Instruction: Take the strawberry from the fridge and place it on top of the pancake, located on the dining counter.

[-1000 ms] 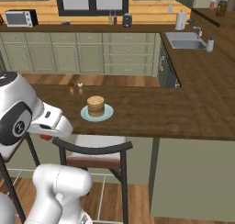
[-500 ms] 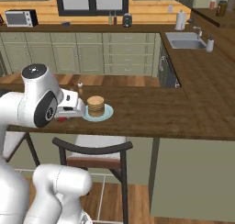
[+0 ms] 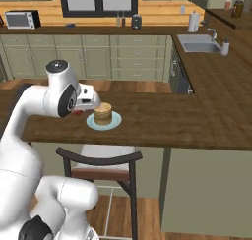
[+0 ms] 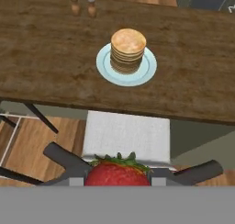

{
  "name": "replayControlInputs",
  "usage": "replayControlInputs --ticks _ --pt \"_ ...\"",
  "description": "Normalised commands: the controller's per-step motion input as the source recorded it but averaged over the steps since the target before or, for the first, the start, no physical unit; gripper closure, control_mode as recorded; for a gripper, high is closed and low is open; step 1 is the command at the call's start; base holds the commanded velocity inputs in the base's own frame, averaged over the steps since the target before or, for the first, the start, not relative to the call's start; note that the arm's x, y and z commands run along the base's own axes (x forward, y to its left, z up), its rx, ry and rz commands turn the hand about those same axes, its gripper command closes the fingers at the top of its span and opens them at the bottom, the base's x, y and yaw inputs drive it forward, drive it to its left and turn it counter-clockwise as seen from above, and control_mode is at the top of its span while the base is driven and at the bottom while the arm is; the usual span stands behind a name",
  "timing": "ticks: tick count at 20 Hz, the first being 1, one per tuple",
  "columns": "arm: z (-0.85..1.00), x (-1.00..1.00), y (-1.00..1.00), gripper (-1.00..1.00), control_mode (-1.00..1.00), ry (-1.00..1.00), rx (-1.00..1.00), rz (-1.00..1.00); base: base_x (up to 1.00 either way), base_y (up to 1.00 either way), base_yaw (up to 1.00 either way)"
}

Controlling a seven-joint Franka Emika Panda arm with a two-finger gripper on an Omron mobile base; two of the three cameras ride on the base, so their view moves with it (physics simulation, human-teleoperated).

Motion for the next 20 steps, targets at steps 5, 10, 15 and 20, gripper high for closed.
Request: replayControlInputs --ticks 5,10,15,20 --pt "-0.05 1.0 0.04 1.0 -1.0 0.1 -0.01 0.0 0.0 0.0 0.0" --pt "-0.14 1.0 -0.08 1.0 -1.0 0.15 0.0 -0.09 0.0 0.0 0.0" --pt "-0.42 1.0 0.35 1.0 -1.0 0.0 0.0 -0.05 0.0 0.0 0.0" --pt "-0.37 1.0 0.11 1.0 -1.0 0.0 0.0 0.0 0.0 0.0 0.0"
